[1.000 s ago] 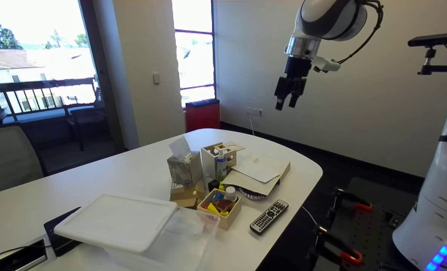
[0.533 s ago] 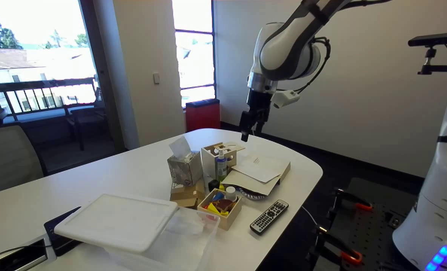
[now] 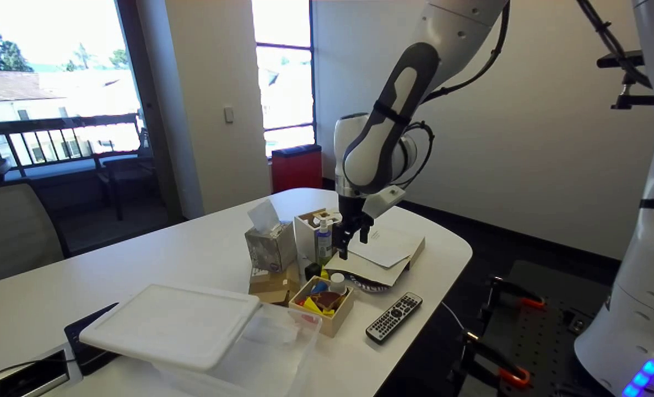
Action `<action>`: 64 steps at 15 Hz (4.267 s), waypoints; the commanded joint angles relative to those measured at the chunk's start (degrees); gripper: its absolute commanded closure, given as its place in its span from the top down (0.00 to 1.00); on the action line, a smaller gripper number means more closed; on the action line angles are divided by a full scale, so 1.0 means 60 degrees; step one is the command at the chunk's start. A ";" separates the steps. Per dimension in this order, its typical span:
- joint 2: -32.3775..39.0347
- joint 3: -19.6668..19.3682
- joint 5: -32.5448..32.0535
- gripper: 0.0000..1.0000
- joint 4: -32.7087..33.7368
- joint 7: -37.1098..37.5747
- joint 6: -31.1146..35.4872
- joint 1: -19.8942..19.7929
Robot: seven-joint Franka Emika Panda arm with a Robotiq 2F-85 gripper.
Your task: Put the coffee capsule in the big lunchbox
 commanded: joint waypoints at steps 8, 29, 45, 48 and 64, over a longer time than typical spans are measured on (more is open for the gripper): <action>0.2448 0.0232 0.0306 1.00 0.2076 0.0112 -0.0150 -0.0156; 0.3485 0.0407 0.0318 0.17 0.3096 0.0104 -0.0344 -0.0047; 0.1446 0.0590 -0.0819 0.16 0.2029 0.0195 -0.0809 0.1976; 0.1495 0.0964 -0.0954 0.16 0.1920 0.0047 -0.0776 0.2337; 0.2519 0.1168 -0.2170 0.95 0.2689 -0.0239 -0.0961 0.2917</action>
